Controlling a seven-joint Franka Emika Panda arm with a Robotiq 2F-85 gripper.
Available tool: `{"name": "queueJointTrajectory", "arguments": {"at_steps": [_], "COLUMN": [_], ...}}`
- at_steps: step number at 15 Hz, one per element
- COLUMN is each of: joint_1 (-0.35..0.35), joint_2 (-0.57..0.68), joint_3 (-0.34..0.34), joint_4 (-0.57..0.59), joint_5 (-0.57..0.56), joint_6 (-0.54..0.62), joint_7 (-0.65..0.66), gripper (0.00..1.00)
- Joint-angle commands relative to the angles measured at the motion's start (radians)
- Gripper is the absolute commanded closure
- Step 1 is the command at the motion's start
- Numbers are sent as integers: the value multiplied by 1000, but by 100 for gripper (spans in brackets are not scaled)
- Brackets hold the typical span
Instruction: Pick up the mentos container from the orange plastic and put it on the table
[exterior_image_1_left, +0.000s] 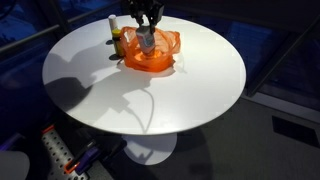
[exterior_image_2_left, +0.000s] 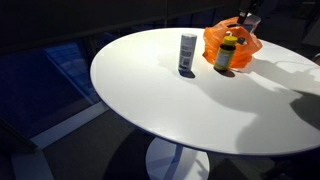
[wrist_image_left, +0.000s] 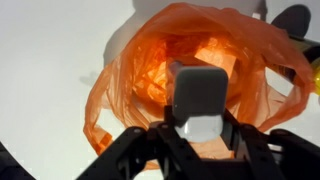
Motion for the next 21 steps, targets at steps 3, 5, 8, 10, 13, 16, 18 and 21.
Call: {"name": "queueJointTrajectory", "arguments": {"at_steps": [3, 5, 8, 10, 13, 16, 18, 21], "joint_1": [32, 51, 87, 113, 152, 186, 196, 193], "joint_2": [-146, -184, -227, -238, -240, -232, -227, -230], "joint_3": [32, 47, 68, 79, 87, 90, 92, 103], "joint_4": [-1, -5, -6, 2, 12, 24, 32, 7], "joint_5": [-5, 6, 26, 46, 102, 166, 191, 174], "joint_6": [-104, -112, -114, -117, -138, -187, -227, -217], "joint_7": [7, -7, -31, -50, -96, -156, -181, -155], "gripper": [78, 78, 78, 78, 78, 78, 78, 78]}}
